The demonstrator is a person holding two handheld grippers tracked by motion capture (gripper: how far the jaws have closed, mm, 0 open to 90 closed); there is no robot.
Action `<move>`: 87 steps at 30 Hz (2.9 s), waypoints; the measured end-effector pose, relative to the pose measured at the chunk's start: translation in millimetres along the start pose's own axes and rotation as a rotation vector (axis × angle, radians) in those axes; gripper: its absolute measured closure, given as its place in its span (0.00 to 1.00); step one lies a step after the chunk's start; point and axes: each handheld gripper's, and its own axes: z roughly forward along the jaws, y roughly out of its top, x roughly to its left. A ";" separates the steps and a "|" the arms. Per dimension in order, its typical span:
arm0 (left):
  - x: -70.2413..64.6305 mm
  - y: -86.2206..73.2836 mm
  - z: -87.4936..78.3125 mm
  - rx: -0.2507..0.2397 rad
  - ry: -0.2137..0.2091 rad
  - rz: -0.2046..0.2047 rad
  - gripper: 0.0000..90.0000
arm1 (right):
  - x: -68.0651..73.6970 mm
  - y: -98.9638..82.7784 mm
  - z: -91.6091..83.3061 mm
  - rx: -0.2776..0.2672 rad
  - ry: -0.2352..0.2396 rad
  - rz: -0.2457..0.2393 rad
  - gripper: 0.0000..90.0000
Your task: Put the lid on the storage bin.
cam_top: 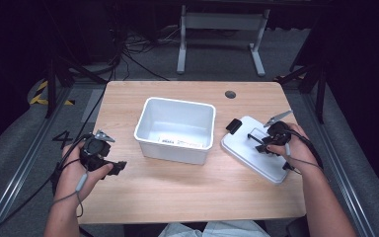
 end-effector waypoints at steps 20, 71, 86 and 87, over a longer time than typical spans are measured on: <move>0.2 2.4 4.2 0.003 -0.012 0.001 0.31 | -6.1 -3.2 1.0 0.000 -0.042 -0.020 0.91; 11.3 1.2 -0.8 -0.021 -0.021 -0.020 0.30 | 14.6 42.6 -116.1 -0.131 -0.116 -0.156 0.94; 12.6 -3.3 -4.1 -0.023 -0.019 -0.037 0.30 | 38.1 78.9 -136.4 -0.215 -0.069 -0.246 0.94; 12.8 -3.7 -4.7 -0.025 -0.017 -0.040 0.30 | 40.6 82.8 -136.5 -0.215 -0.064 -0.257 0.94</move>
